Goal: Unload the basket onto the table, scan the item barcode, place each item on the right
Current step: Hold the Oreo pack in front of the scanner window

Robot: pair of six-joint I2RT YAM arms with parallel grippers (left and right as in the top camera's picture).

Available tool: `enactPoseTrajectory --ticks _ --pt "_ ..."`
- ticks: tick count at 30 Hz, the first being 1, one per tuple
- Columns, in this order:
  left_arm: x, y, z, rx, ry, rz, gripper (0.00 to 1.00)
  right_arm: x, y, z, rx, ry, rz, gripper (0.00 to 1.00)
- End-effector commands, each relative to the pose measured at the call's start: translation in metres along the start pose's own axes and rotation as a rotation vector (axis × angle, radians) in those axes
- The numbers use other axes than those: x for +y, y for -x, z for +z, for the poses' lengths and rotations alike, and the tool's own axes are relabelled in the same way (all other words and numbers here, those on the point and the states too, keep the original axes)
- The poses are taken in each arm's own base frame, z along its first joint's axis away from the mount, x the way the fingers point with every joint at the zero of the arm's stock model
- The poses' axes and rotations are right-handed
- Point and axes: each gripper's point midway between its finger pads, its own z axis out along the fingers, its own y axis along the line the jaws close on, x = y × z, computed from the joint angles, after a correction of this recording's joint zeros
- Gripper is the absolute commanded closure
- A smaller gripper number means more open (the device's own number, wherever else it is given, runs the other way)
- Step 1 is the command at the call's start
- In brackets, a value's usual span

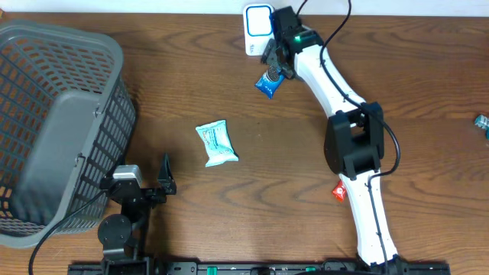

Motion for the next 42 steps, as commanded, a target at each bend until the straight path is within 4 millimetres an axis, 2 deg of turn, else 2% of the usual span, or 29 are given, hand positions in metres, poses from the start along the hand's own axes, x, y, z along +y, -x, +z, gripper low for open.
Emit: enactPoseTrajectory --ticks 1,4,5,8,10,15,22,30,34,38,42 --pt "0.002 -0.015 0.001 0.05 0.005 -0.007 0.02 -0.013 -0.018 0.025 0.052 -0.046 0.01 0.15" --pt "0.002 -0.015 0.001 0.05 0.005 -0.007 0.02 -0.019 -0.02 0.032 0.058 -0.062 0.012 0.25" --pt "0.002 -0.015 0.001 0.05 0.005 -0.007 0.02 -0.02 -0.021 0.034 0.06 -0.065 0.012 0.36" --pt "0.002 -0.015 0.001 0.05 0.005 -0.007 0.02 -0.023 -0.02 0.035 0.061 -0.073 0.015 0.79" --pt "0.002 -0.015 0.001 0.05 0.005 -0.007 0.02 -0.022 -0.018 0.035 0.056 -0.068 0.017 0.97" --pt "0.002 -0.015 0.001 0.05 0.005 -0.007 0.02 -0.011 -0.008 0.018 0.044 -0.024 0.024 0.99" --pt "0.002 -0.015 0.001 0.05 0.005 -0.007 0.02 0.018 0.025 -0.035 -0.024 0.087 0.079 0.99" --pt "0.002 -0.015 0.001 0.05 0.005 -0.007 0.02 0.045 0.034 -0.069 -0.077 0.146 0.073 0.98" --pt "0.002 -0.015 0.001 0.05 0.005 -0.007 0.02 0.057 0.046 -0.085 -0.162 0.153 0.07 0.98" --pt "0.002 -0.015 0.001 0.05 0.005 -0.007 0.02 0.074 0.065 -0.096 -0.284 0.183 0.075 0.98" --pt "0.002 -0.016 0.001 0.051 0.005 -0.007 0.02 0.08 0.084 -0.095 -0.397 0.192 0.106 0.98"
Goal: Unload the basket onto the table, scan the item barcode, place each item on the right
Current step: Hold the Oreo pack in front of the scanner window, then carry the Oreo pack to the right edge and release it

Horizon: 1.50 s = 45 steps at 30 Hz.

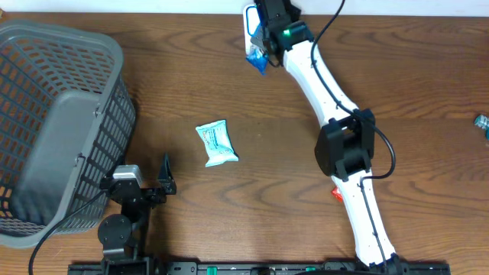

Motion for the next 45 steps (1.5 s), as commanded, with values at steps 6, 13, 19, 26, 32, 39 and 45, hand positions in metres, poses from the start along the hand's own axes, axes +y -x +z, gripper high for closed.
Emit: enactPoseTrajectory --ticks 6,13,19,26,32,39,45 --pt "0.002 -0.015 0.001 0.05 0.005 -0.007 0.02 0.021 0.062 -0.012 -0.266 0.062 0.084 0.98" --pt "0.002 -0.015 0.001 0.05 0.005 -0.007 0.02 0.022 0.058 0.006 -0.282 0.088 0.139 0.98" --pt "0.002 -0.015 0.001 0.05 0.005 -0.007 0.02 0.012 0.069 0.01 -0.301 0.075 0.148 0.98" --pt "0.002 -0.015 0.001 0.05 0.005 -0.007 0.02 -0.016 0.079 -0.017 -0.206 -0.028 0.099 0.99" --pt "0.002 -0.015 0.001 0.05 0.005 -0.007 0.02 -0.071 0.102 -0.086 -0.105 -0.199 0.031 0.99" --pt "0.002 -0.015 0.001 0.05 0.005 -0.007 0.02 -0.192 0.113 -0.149 0.034 -0.523 0.081 0.99" --pt "0.002 -0.015 0.001 0.05 0.005 -0.007 0.02 -0.311 0.134 -0.166 0.126 -0.735 0.162 0.99"
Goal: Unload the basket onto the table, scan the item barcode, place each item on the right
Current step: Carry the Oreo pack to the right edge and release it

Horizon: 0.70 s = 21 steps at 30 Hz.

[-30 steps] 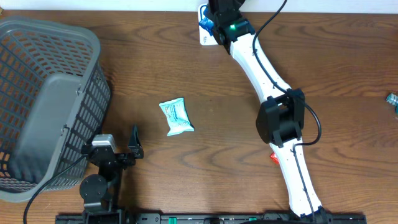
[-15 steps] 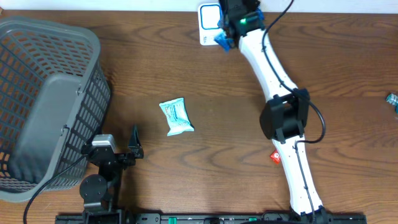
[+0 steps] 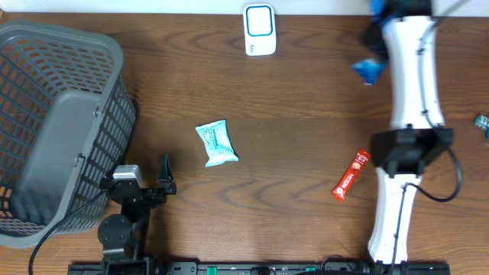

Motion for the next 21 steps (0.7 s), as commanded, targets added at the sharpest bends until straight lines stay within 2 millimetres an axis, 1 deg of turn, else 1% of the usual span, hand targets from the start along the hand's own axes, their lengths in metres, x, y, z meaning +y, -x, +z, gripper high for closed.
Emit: enactPoseTrajectory --ticks 1,4,7,10,14,17,20,21 --pt "0.002 -0.016 0.001 0.05 0.005 -0.007 0.02 -0.056 0.032 0.03 0.003 -0.115 0.011 0.99" --pt "0.002 -0.016 0.001 0.05 0.005 -0.007 0.02 -0.09 0.049 0.061 0.02 -0.17 0.007 0.99" --pt "0.002 -0.016 0.001 0.05 0.005 -0.007 0.02 -0.118 0.059 0.096 0.043 -0.205 -0.003 0.99" --pt "0.002 -0.016 0.001 0.05 0.005 -0.007 0.02 -0.143 0.06 0.13 0.069 -0.237 0.03 0.99" --pt "0.002 -0.016 0.001 0.05 0.005 -0.007 0.02 -0.17 0.054 0.172 0.093 -0.268 0.067 0.99" --pt "0.002 -0.016 0.001 0.05 0.005 -0.007 0.02 -0.186 0.045 0.194 0.116 -0.288 0.089 0.99" --pt "0.002 -0.016 0.001 0.05 0.005 -0.007 0.02 -0.197 0.041 0.204 0.125 -0.299 0.106 0.97" --pt "0.002 -0.016 0.001 0.05 0.005 -0.007 0.02 -0.2 0.042 0.205 0.125 -0.301 0.112 0.85"
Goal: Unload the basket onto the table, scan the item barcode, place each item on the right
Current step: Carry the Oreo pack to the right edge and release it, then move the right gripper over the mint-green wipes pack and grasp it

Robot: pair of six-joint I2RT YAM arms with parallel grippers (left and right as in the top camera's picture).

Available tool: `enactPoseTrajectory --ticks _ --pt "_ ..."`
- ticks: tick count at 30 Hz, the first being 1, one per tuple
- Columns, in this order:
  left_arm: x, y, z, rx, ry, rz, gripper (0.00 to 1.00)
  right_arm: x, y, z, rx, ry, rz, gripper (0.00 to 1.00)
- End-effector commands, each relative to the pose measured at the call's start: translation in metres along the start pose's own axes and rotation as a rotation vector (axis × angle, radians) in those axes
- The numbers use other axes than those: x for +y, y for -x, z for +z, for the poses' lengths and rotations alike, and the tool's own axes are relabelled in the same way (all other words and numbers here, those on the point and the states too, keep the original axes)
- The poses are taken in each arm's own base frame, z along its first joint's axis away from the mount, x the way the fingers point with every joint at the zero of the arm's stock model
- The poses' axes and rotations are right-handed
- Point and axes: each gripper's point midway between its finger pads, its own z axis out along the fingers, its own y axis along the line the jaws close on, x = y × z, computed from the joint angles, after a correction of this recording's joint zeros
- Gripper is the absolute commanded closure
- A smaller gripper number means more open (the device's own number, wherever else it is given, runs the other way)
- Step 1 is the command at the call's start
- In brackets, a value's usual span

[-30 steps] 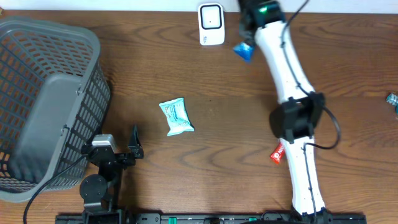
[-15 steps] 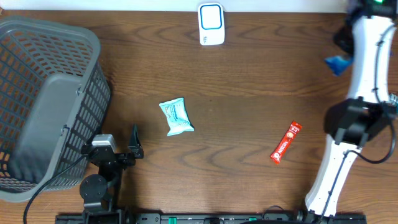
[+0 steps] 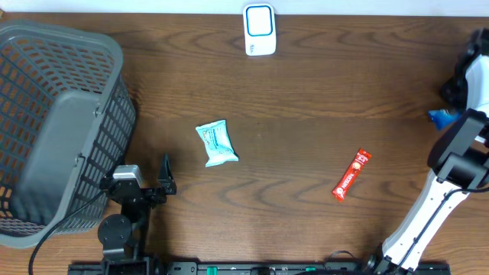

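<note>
The white barcode scanner with a blue-rimmed window stands at the table's far edge, in the middle. My right gripper is at the far right edge of the overhead view, well away from the scanner. A blue packet hangs just below it, partly behind the arm, and the gripper appears shut on it. My left gripper rests folded near the front left, holding nothing; its jaw gap does not show.
A grey mesh basket fills the left side. A teal packet lies mid-table and a red bar lies to its right. The white right arm runs up the right edge.
My right gripper has moved with the blue packet from the far right-centre of the table to the far right edge and a little nearer. The left arm has not moved.
My right gripper held the blue packet just below and right of the scanner. Then it held it right up against the scanner. Later it was well to the right with the packet, and now it is at the right edge.
</note>
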Motion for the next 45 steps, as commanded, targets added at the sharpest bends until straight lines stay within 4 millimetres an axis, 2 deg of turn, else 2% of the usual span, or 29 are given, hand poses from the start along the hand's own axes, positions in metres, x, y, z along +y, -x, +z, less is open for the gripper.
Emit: enactPoseTrajectory --ticks 1,3,4,6,11,15,20,25,30,33,35,39,45 --pt "0.002 -0.016 0.001 0.051 0.005 -0.007 0.02 -0.011 0.008 0.002 -0.02 -0.021 0.004 0.67" --pt "0.002 -0.016 0.001 0.051 0.005 -0.007 0.02 -0.006 0.01 -0.002 -0.01 0.025 -0.041 0.37" --pt "0.002 -0.016 0.001 0.05 0.006 -0.005 0.02 0.0 0.011 -0.006 -0.006 0.064 -0.086 0.01" --pt "0.008 -0.011 0.001 0.03 0.039 0.023 0.02 0.009 0.012 -0.015 -0.002 0.124 -0.142 0.01" --pt "0.008 -0.01 0.001 0.026 0.039 0.023 0.02 0.02 0.018 -0.053 -0.01 0.203 -0.164 0.01" --pt "0.006 0.004 0.001 -0.029 0.029 0.027 0.02 0.03 0.025 -0.102 -0.06 0.291 -0.164 0.01" --pt "0.003 0.024 0.0 -0.111 0.021 0.034 0.02 0.042 0.022 -0.179 -0.159 0.414 -0.187 0.01" --pt "0.004 0.013 0.001 -0.067 0.025 0.03 0.02 0.05 0.003 -0.251 -0.249 0.5 -0.223 0.01" --pt "0.007 -0.009 0.001 0.025 0.035 0.023 0.02 0.069 -0.041 -0.305 -0.266 0.577 -0.286 0.01" --pt "0.008 -0.016 0.001 0.054 0.039 0.02 0.02 0.089 -0.077 -0.323 -0.243 0.611 -0.369 0.01" --pt "0.008 -0.017 0.001 0.058 0.039 0.02 0.02 0.101 -0.109 -0.331 -0.194 0.631 -0.426 0.01" --pt "0.008 -0.018 0.001 0.059 0.039 0.02 0.02 0.122 -0.184 -0.343 -0.067 0.668 -0.58 0.01" --pt "0.008 -0.018 0.001 0.06 0.039 0.02 0.02 0.136 -0.278 -0.345 0.022 0.63 -0.803 0.01"
